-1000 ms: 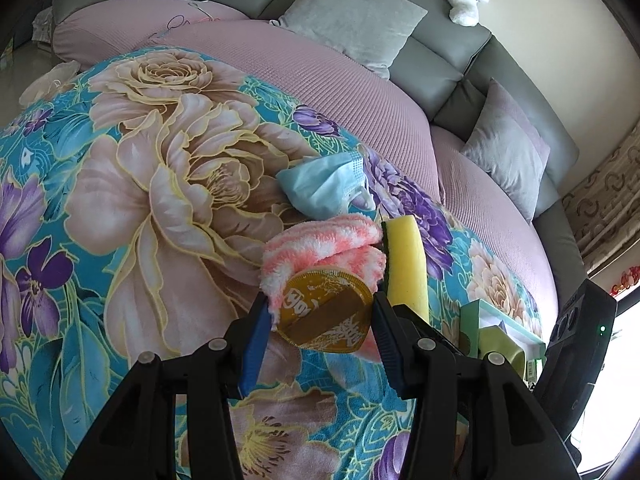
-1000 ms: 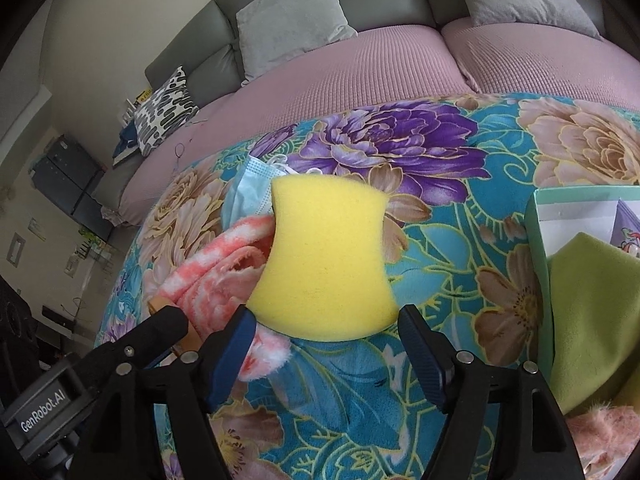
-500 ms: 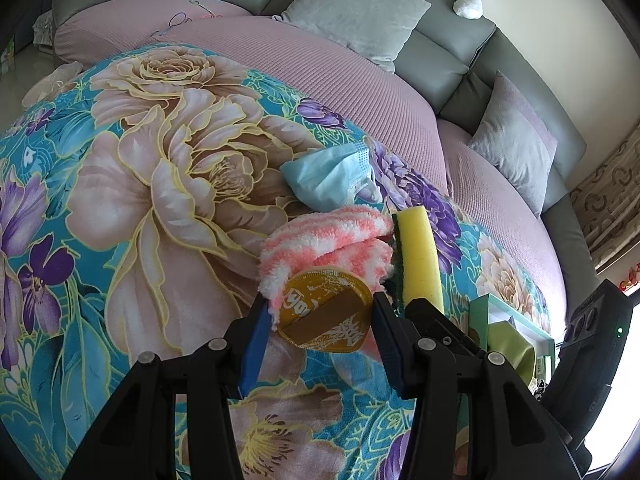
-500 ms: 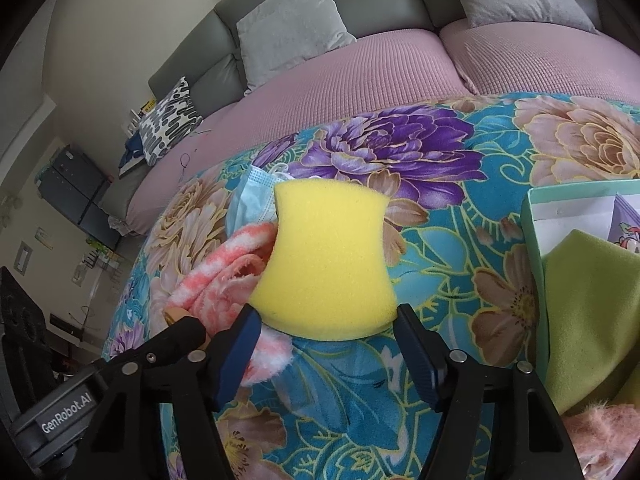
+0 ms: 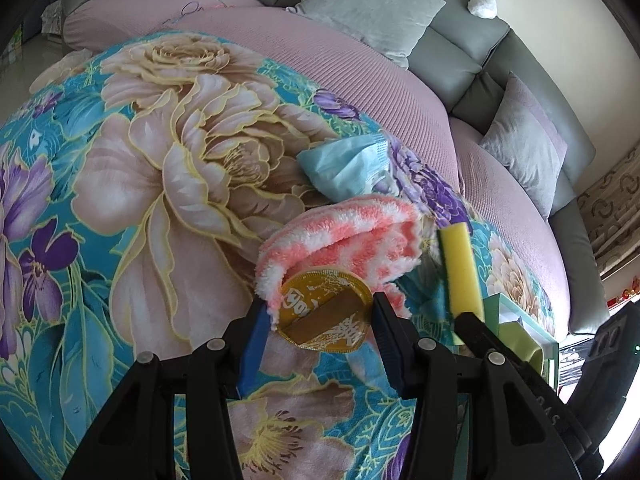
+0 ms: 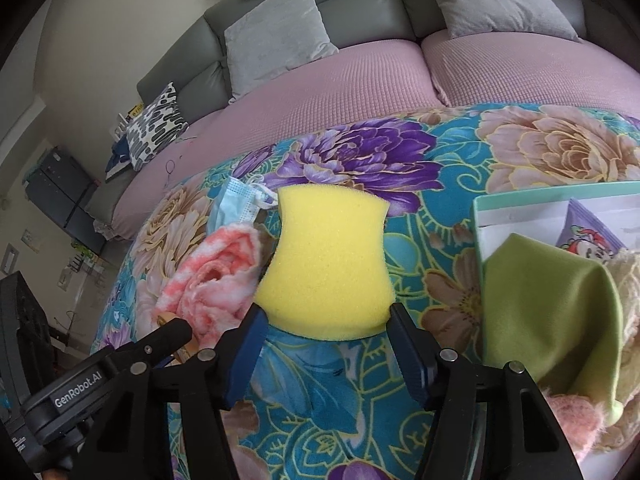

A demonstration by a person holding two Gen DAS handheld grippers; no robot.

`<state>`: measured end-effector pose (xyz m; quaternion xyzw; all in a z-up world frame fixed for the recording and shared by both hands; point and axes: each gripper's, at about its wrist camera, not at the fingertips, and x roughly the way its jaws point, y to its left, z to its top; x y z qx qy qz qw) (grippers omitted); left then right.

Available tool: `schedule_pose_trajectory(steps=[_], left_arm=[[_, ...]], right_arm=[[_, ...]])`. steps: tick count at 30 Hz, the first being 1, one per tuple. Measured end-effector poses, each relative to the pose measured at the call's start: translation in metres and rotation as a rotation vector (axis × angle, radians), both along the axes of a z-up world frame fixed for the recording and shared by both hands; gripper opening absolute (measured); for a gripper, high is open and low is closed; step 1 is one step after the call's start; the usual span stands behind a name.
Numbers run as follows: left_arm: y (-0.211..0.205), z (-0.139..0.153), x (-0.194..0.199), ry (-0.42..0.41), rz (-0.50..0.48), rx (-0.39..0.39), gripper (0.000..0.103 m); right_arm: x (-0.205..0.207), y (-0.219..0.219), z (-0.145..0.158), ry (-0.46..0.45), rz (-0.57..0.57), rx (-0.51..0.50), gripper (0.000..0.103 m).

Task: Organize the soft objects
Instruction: 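Lift the amber jar with the left tool while the right tool lifts the sponge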

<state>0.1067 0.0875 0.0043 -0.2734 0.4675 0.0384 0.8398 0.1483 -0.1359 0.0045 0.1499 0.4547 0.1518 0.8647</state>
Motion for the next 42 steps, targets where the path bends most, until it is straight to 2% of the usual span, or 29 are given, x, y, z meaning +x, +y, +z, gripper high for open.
schedule_pose_trajectory(steps=[6,11,20,22,23,24,35,42], left_arm=[[0.007,-0.017,-0.004,0.053,0.024,-0.025,0.053],[0.009,-0.024,-0.008,0.076,0.020,-0.040,0.060],[0.008,-0.023,-0.017,0.063,0.001,-0.018,0.060],[0.006,-0.020,-0.019,0.055,-0.008,0.001,0.058],[0.005,-0.019,-0.020,0.050,-0.017,0.004,0.052],[0.004,-0.017,-0.020,0.044,-0.026,0.004,0.050],[0.001,0.002,-0.020,0.000,-0.046,0.047,0.050],[0.001,0.040,-0.030,-0.102,-0.038,0.083,0.050]], right_arm=[[-0.009,-0.009,0.002,0.004,-0.017,-0.014,0.065],[-0.015,-0.010,0.003,0.002,-0.018,-0.033,0.065],[-0.026,-0.005,0.008,-0.013,-0.003,-0.075,0.065],[-0.028,-0.005,0.008,-0.015,-0.001,-0.082,0.065],[-0.029,-0.005,0.009,-0.016,0.001,-0.086,0.065],[-0.030,-0.005,0.009,-0.017,0.003,-0.090,0.065],[-0.035,-0.008,0.018,-0.044,-0.002,-0.100,0.065],[-0.043,-0.017,0.035,-0.086,-0.024,-0.100,0.065]])
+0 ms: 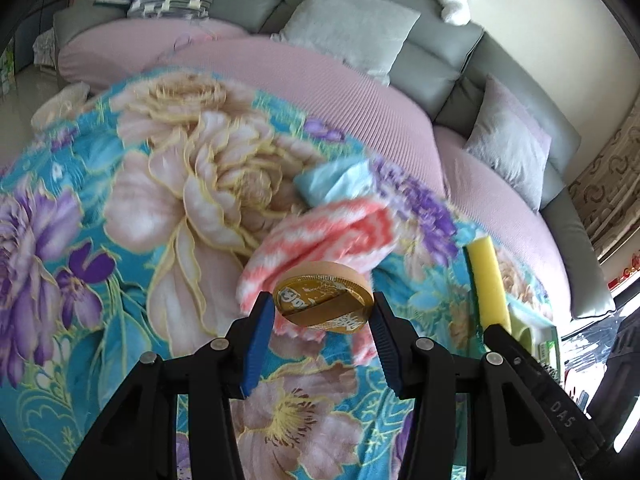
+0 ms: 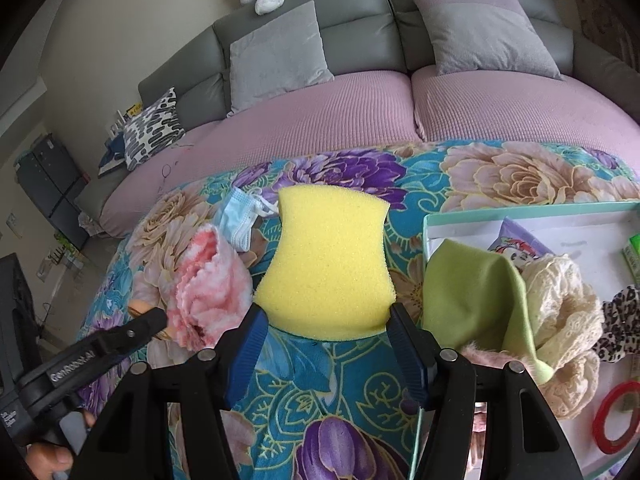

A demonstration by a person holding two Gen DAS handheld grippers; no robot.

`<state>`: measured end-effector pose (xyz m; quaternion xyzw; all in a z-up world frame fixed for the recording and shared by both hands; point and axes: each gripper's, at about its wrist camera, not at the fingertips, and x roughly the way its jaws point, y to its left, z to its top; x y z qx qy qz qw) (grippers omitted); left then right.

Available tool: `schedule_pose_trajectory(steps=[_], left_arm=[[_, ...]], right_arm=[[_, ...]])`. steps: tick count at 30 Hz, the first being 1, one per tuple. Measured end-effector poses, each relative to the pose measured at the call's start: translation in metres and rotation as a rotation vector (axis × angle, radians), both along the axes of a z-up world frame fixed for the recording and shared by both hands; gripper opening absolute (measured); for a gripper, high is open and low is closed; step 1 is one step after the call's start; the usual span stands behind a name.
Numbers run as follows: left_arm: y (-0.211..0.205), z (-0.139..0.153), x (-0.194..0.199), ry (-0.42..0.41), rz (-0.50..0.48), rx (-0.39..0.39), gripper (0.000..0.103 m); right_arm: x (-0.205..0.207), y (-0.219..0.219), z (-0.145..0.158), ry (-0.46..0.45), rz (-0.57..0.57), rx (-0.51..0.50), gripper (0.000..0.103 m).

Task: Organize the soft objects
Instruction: 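Lift the amber jar with the left tool while the right tool lifts the sponge, then carry the jar and sponge over the tray and open both tools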

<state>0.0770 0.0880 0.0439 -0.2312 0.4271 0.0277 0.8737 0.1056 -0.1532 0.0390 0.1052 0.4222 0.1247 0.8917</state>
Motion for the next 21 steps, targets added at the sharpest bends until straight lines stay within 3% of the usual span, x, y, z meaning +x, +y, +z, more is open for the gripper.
schedule_pose_trajectory(steps=[12,21], left_arm=[[-0.059,0.022,0.015,-0.058,-0.143,0.043,0.050],[-0.127,0.021,0.026,-0.063,-0.311,0.080,0.050]], right_arm=[[-0.014,-0.045,0.025,-0.038,-0.136,-0.050,0.065],[-0.026,-0.116,0.026,0.011,-0.351,-0.147,0.065]])
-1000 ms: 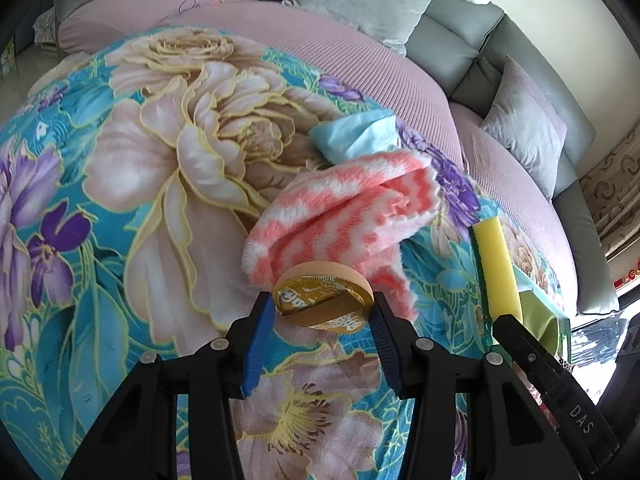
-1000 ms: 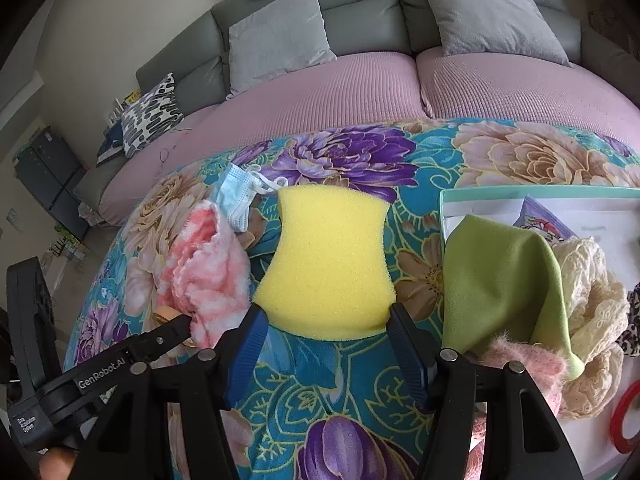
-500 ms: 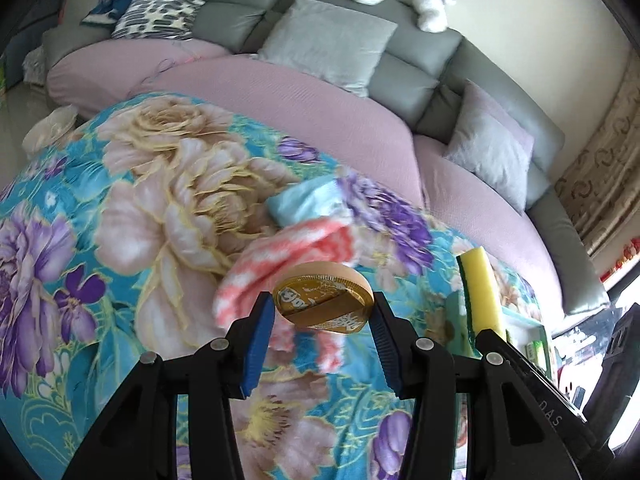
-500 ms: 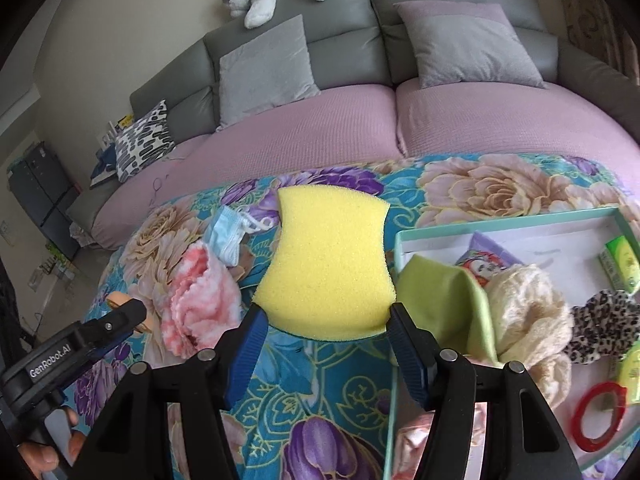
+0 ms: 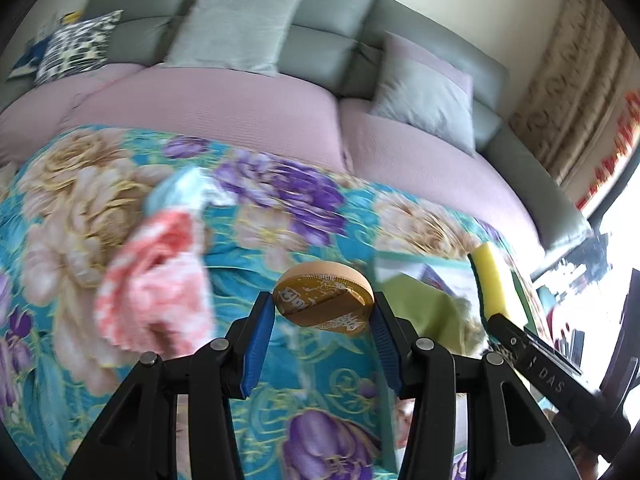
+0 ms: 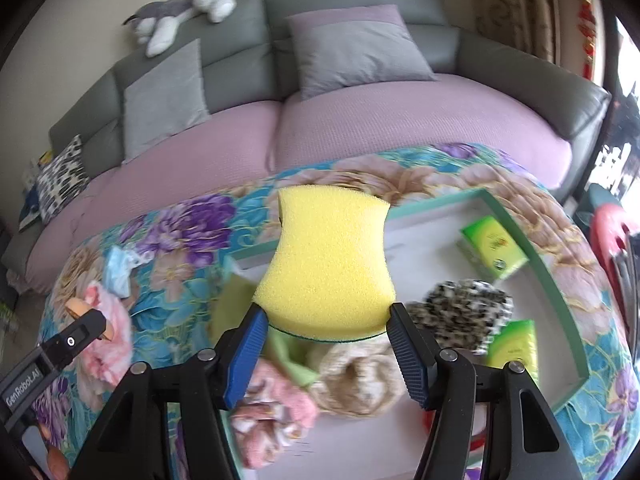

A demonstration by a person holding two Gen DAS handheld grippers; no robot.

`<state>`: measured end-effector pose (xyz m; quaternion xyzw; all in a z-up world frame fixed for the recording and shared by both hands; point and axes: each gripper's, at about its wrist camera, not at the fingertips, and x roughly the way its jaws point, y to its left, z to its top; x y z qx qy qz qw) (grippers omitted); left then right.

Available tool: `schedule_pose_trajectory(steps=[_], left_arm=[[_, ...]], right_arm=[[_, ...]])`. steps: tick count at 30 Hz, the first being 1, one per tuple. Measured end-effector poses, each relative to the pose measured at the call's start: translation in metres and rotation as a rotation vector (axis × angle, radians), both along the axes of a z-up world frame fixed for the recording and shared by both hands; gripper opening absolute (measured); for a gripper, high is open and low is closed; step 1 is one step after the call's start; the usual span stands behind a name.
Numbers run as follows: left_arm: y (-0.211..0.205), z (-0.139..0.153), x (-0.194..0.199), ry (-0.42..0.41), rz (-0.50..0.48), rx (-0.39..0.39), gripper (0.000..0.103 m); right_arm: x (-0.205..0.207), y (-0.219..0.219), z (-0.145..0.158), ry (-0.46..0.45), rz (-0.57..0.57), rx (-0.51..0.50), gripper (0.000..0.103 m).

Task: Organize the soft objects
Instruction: 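Carry the jar and sponge over the tray and open both tools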

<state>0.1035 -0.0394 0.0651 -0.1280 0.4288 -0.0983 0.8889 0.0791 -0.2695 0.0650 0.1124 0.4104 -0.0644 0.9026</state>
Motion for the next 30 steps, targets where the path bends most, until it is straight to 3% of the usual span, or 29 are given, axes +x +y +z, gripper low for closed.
schedule_pose_trajectory(steps=[6,13,24,30], left_arm=[[-0.057,-0.003,0.001,-0.014,-0.142,0.044,0.050],[-0.114,-0.014,-0.002,-0.002,-0.286,0.086,0.051],[-0.141,-0.023,-0.002,-0.007,-0.324,0.147,0.051],[-0.142,-0.019,-0.003,-0.014,-0.332,0.156,0.062]], right_arm=[[-0.008,-0.040,-0.006,0.031,-0.098,-0.001,0.065],[-0.013,-0.061,-0.015,0.068,-0.132,-0.004,0.065],[-0.022,-0.081,-0.015,0.079,-0.184,-0.012,0.065],[-0.023,-0.084,-0.012,0.074,-0.186,0.017,0.069]])
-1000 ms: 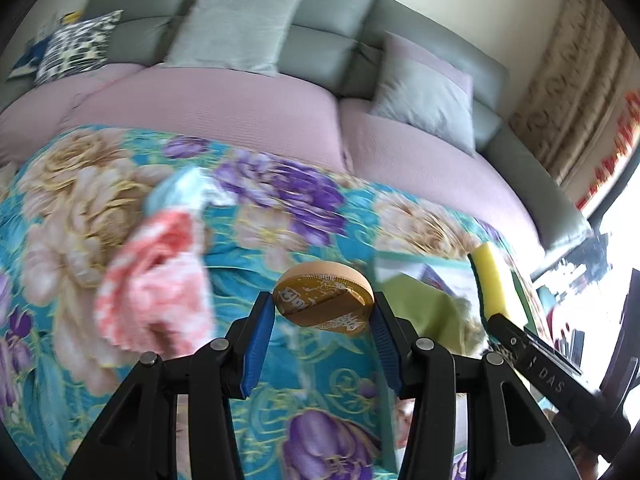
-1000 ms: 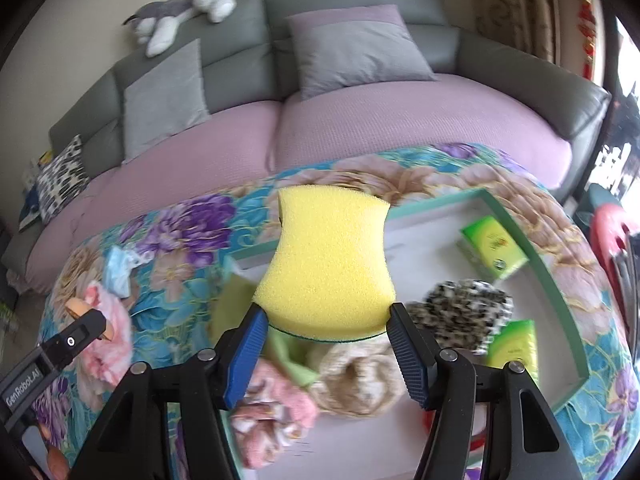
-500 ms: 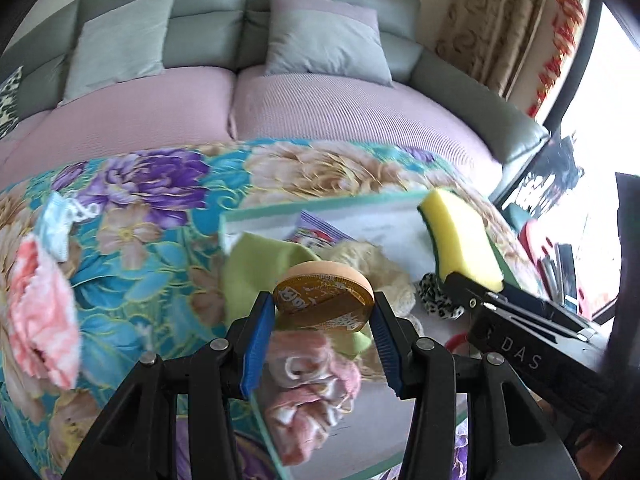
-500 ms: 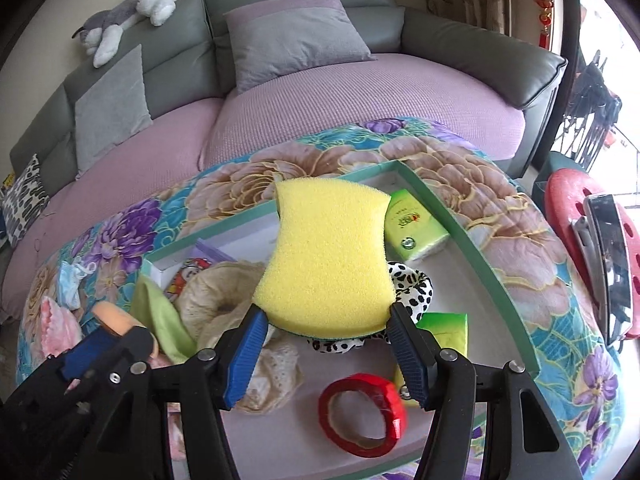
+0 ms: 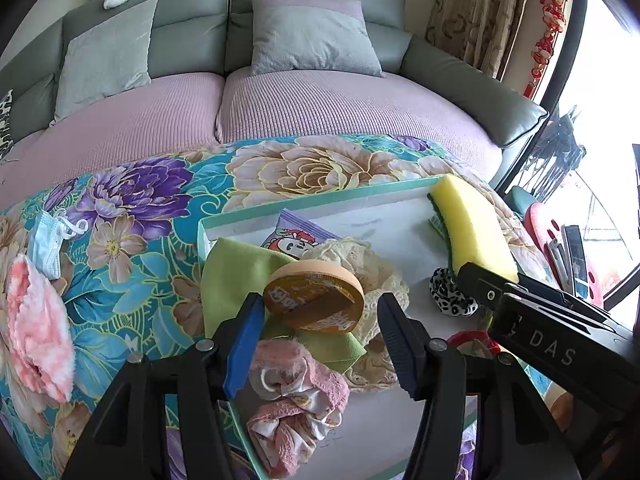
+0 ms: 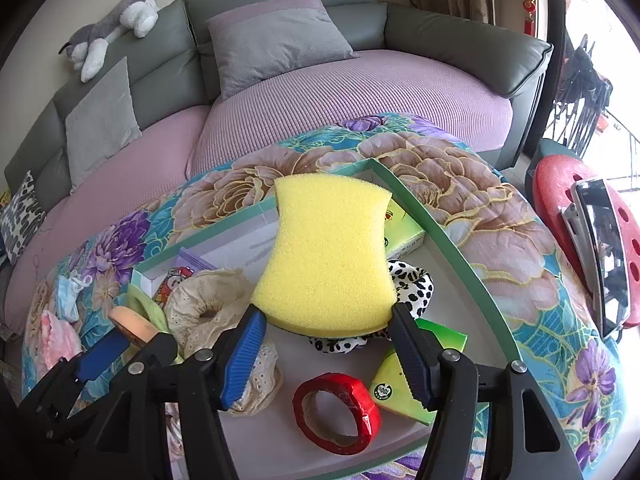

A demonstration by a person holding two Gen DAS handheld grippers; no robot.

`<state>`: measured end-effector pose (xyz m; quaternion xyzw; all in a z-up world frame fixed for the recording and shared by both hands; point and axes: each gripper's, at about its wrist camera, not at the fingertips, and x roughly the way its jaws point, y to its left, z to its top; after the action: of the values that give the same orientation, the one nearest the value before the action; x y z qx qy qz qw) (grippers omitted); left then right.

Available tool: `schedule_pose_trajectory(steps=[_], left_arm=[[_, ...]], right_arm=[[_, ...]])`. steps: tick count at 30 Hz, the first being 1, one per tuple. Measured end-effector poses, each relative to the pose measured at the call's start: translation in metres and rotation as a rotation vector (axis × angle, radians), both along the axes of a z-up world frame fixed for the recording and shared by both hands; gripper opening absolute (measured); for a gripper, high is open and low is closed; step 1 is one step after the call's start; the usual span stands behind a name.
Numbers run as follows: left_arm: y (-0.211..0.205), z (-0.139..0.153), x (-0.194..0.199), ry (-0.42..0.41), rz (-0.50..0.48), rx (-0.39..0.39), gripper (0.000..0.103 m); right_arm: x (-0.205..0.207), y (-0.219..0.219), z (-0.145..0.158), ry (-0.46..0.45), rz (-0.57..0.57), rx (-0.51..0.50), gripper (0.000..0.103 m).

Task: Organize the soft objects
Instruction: 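Carry the jar and sponge over the tray and open both tools, then grasp the pink-orange striped towel with the left tool while the right tool reaches the blue mask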

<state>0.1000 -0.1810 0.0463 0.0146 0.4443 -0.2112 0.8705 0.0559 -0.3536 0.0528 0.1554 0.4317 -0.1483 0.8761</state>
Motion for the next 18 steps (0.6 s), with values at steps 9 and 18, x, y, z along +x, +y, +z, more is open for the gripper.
schedule_pose_trajectory(steps=[9,18], left_arm=[[0.011,0.015,-0.003,-0.047,0.020,-0.009,0.082],[0.063,0.029,0.001,-0.093,0.147,-0.016,0.083]], right_arm=[[-0.005,-0.001,0.011,-0.028,-0.014,-0.018,0.072],[-0.007,0.002,0.021,-0.077,-0.001,0.018,0.072]])
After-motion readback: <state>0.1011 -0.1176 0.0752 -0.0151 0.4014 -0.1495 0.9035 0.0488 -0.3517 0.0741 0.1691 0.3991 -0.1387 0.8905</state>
